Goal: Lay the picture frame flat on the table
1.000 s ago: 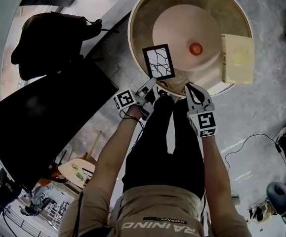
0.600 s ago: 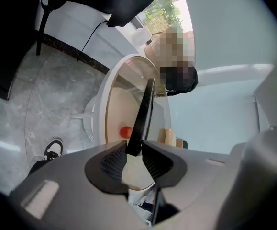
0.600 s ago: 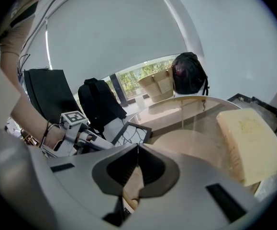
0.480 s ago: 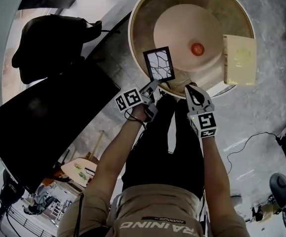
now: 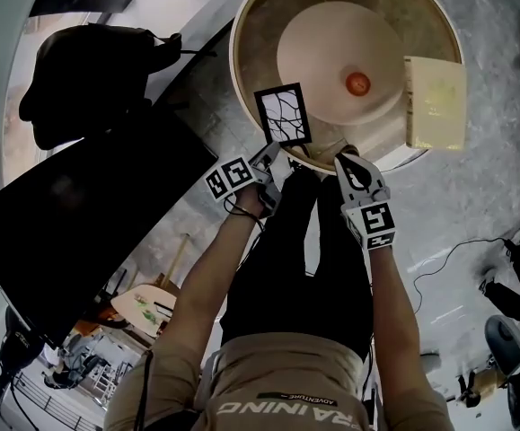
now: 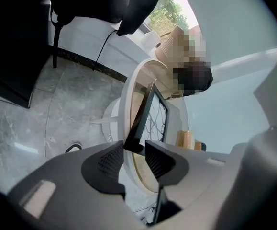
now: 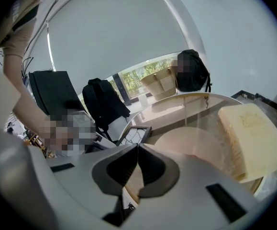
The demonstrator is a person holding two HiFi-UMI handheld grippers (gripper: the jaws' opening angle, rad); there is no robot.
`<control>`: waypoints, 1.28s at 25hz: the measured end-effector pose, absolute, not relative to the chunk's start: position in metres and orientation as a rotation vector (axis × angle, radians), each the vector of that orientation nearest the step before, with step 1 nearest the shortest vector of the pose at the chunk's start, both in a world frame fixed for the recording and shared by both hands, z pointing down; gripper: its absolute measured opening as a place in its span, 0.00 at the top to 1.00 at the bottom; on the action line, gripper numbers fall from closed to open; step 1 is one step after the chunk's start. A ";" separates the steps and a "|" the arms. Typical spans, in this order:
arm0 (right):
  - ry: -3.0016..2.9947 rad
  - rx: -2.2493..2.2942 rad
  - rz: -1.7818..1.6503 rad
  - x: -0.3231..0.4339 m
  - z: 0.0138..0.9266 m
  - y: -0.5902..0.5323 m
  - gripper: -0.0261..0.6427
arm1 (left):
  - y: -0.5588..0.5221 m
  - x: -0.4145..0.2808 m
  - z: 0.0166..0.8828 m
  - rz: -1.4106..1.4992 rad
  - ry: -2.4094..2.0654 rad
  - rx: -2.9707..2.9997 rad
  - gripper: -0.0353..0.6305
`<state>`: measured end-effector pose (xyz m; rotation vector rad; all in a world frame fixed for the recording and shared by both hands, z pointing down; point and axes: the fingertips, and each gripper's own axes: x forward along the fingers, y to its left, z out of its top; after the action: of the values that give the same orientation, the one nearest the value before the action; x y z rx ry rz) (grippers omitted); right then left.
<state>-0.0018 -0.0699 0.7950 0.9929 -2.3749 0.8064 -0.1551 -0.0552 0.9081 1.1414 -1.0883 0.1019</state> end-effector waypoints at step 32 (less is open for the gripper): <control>-2.501 0.974 0.551 0.020 0.615 -0.065 0.95 | -0.076 -0.124 0.706 0.272 -1.069 1.672 0.60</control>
<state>0.0202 -0.0654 0.6149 0.9741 -2.5011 0.5511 -0.1244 -0.0757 0.7060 1.6717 -1.0686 0.2718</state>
